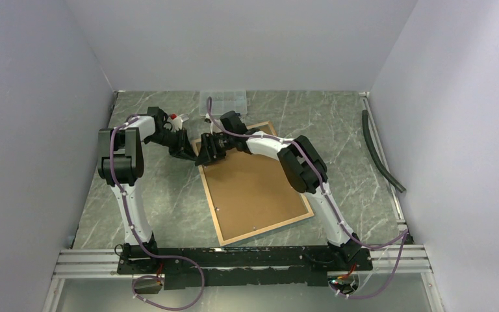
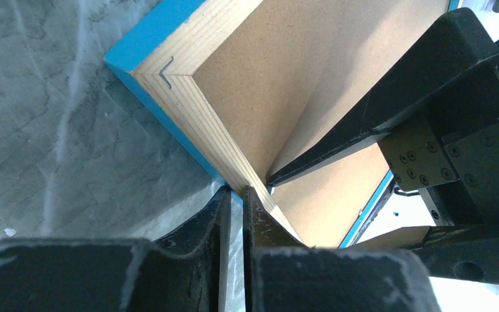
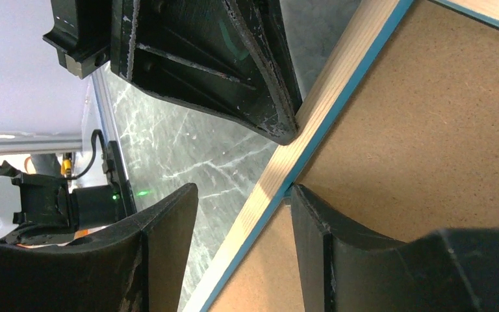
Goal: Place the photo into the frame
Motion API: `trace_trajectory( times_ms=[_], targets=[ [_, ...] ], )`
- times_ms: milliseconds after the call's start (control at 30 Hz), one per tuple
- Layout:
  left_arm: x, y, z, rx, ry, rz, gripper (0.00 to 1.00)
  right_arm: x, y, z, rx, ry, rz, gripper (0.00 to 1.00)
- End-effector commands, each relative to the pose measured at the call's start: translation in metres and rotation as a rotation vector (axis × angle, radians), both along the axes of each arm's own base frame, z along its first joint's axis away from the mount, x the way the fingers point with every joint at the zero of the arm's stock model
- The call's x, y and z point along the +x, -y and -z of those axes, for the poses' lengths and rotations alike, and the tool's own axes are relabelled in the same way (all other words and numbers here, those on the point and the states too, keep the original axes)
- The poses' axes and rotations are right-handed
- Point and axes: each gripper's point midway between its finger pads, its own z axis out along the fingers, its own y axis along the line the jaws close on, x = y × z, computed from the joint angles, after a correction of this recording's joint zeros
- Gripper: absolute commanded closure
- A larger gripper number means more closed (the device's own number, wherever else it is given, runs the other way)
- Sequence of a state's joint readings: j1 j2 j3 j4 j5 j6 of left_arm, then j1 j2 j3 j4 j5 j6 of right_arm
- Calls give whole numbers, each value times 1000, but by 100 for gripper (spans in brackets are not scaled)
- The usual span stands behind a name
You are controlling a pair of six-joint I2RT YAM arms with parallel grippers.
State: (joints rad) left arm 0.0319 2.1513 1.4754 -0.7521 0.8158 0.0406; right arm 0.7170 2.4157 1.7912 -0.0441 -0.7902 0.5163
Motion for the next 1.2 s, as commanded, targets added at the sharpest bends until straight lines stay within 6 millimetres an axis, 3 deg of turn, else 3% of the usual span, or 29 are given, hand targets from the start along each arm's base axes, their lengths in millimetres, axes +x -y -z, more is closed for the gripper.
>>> trace_trajectory(
  times_ms=[0,633,1033,1167],
  targets=[
    [0,-2,22,77,27,37,92,-47,-7,16,-30,-132,-141,43],
    [2,-2,24,81,32,46,92,-70,-18,25,-41,-145,-273,43],
    [4,-1,22,76,37,47,93,-99,-15,33,-55,-216,-342,45],
    [3,0,18,70,42,47,92,-98,-13,32,-82,-200,-348,40]
  ],
)
